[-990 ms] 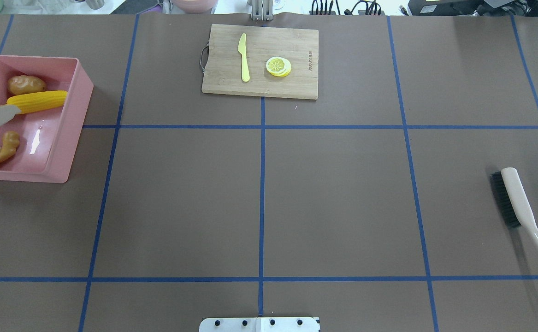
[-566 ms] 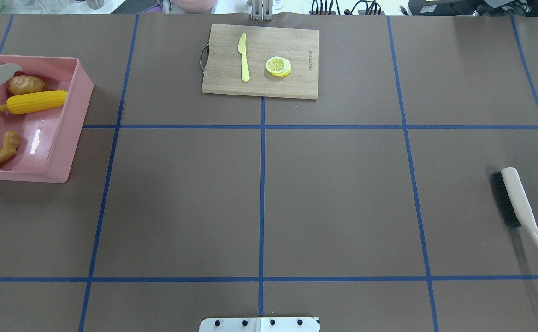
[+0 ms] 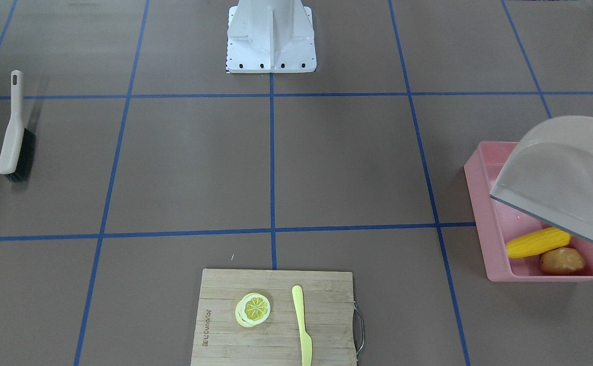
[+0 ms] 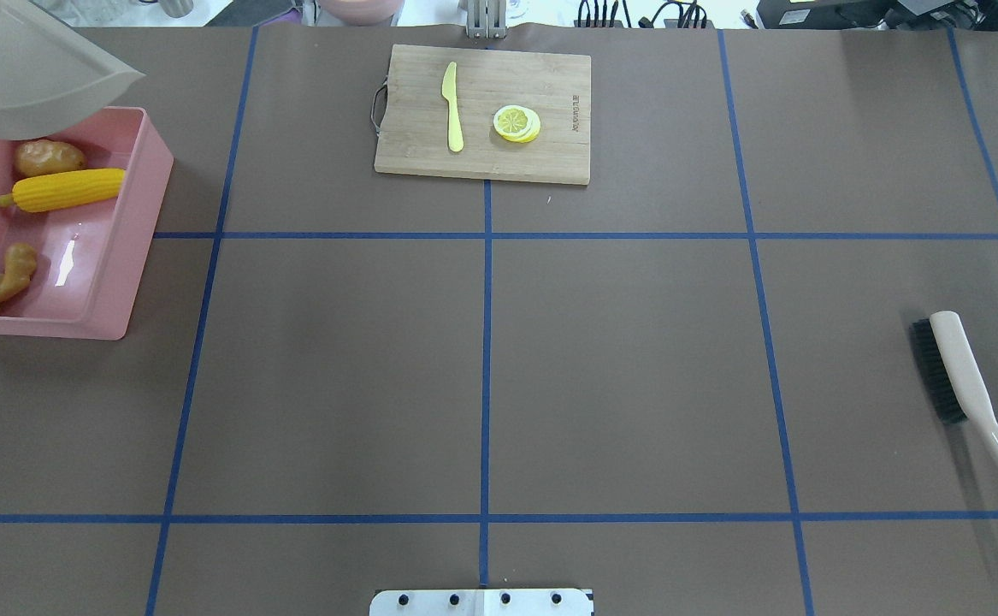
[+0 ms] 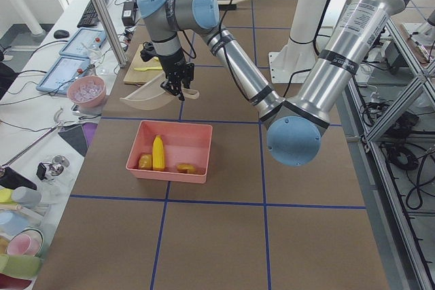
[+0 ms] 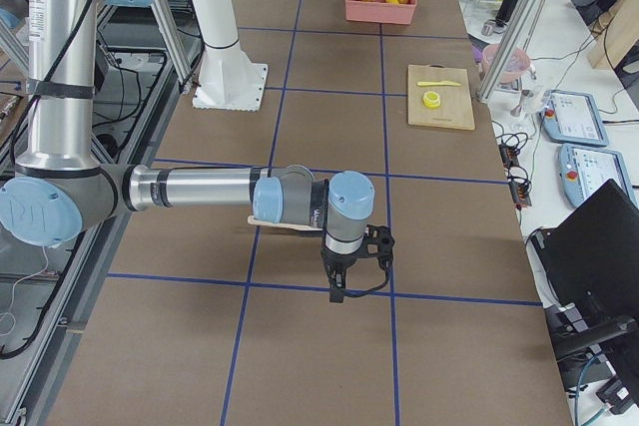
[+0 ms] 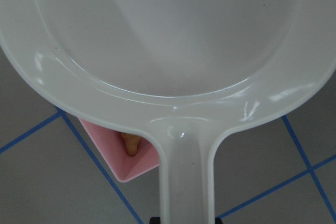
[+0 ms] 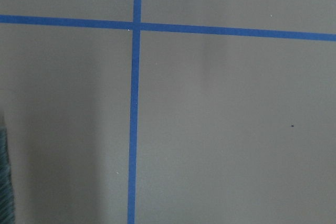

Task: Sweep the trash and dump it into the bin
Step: 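Tilt the dustpan over the pink bin with the left gripper to dump the food, then bring the empty dustpan back to the table and lower it with the left gripper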

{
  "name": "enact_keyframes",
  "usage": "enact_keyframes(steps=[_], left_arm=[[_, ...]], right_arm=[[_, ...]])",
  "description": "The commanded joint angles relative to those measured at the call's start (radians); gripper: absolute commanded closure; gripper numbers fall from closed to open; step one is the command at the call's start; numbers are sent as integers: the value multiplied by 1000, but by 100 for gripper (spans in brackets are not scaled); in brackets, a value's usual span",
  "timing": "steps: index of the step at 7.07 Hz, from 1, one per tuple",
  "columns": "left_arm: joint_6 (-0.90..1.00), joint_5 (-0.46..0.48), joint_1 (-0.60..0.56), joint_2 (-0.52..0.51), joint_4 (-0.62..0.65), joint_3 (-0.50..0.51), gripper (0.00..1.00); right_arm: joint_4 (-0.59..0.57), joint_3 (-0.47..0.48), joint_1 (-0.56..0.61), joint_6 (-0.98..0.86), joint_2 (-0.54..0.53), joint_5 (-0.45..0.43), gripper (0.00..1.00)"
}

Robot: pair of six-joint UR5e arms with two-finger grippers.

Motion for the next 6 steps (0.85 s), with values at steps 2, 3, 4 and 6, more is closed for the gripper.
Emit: enact_keyframes(steps=[2, 3, 4, 6], left_arm=[[-151, 40, 246, 1, -177, -108, 100], [-173, 48, 337, 4, -228, -133, 100], [-220, 89, 432, 21, -308, -148, 100], [-223, 213, 585, 98, -540, -148, 100]], right_arm=[[0, 41, 0, -1, 3, 9, 0], [-1, 43, 0, -2, 0, 33, 0], [0, 46, 0, -4, -3, 70, 0], [-1, 43, 0, 1, -6, 78, 0]])
